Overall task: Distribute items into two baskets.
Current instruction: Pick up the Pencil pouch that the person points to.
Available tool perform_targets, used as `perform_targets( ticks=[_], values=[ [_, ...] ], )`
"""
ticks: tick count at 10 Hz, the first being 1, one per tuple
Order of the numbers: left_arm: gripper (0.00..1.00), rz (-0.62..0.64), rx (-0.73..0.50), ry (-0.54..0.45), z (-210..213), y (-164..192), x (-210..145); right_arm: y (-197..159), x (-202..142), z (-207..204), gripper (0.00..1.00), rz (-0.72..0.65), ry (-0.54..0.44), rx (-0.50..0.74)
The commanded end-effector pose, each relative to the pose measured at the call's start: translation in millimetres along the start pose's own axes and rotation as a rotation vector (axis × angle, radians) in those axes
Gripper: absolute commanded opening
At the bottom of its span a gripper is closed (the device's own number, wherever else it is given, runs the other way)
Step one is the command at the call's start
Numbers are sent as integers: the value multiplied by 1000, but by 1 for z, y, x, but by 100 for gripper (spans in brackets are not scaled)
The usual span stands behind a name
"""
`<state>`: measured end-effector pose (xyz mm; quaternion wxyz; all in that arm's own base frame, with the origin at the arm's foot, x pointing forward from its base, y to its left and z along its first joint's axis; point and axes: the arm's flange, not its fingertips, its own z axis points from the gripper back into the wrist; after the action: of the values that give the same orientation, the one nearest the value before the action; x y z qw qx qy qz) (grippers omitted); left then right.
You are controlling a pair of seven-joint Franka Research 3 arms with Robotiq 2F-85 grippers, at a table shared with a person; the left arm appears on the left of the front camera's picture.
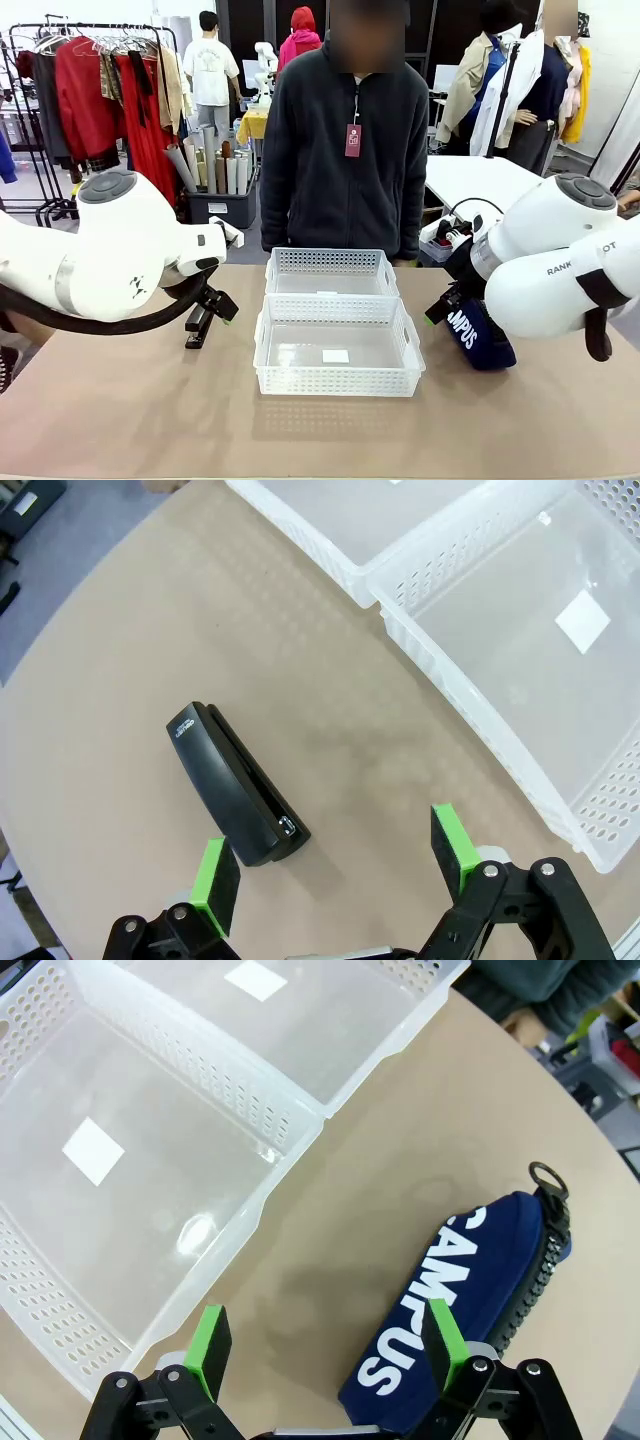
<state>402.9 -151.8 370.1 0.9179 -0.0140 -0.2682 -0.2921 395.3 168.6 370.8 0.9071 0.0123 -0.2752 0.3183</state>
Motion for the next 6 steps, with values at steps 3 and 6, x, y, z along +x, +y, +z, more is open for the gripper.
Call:
perform_targets(
  ticks=[3, 6],
  values=[
    [100, 0, 0, 0, 0, 0, 0, 0, 0, 0, 100, 0, 0, 0],
    [100, 0, 0, 0, 0, 0, 0, 0, 0, 0, 100, 0, 0, 0]
  ],
)
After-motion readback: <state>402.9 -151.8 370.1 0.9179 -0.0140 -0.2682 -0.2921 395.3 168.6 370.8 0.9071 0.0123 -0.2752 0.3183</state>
